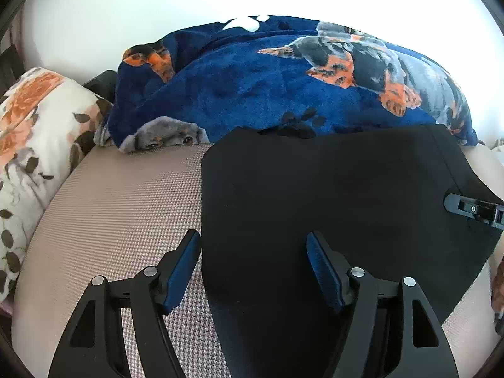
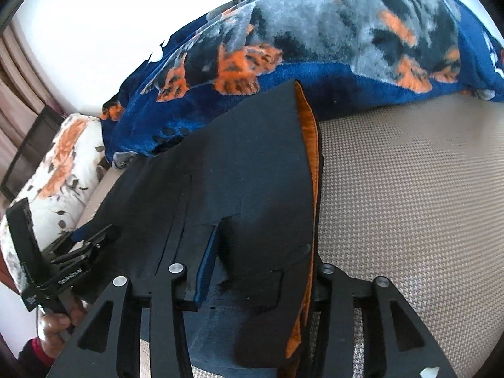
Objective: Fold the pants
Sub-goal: 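Open the right gripper and release the folded black pants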
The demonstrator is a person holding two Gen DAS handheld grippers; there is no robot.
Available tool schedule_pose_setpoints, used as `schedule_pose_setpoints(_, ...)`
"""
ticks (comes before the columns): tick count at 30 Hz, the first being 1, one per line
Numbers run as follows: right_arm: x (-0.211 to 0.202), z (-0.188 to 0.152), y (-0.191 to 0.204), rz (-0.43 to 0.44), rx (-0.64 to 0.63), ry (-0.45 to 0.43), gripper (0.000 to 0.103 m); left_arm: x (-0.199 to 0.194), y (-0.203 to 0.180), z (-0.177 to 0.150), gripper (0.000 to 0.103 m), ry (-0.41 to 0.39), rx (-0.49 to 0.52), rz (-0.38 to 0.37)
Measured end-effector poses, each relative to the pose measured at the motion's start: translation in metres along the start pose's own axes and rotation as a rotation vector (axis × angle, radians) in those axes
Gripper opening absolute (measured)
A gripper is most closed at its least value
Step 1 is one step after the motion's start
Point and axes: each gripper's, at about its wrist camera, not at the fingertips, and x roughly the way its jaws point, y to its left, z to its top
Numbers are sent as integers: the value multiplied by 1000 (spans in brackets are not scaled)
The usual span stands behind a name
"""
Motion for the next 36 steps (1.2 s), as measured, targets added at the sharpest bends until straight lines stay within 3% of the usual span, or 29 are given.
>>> schedule_pose_setpoints(14,1,-2,13,-113,-63,-25,54,-1,-1,0,77,-7,1,43)
schedule_pose_setpoints(36,6,-2,25,-200,-118,-30,70,0,-1,-1,83,-6,11,77)
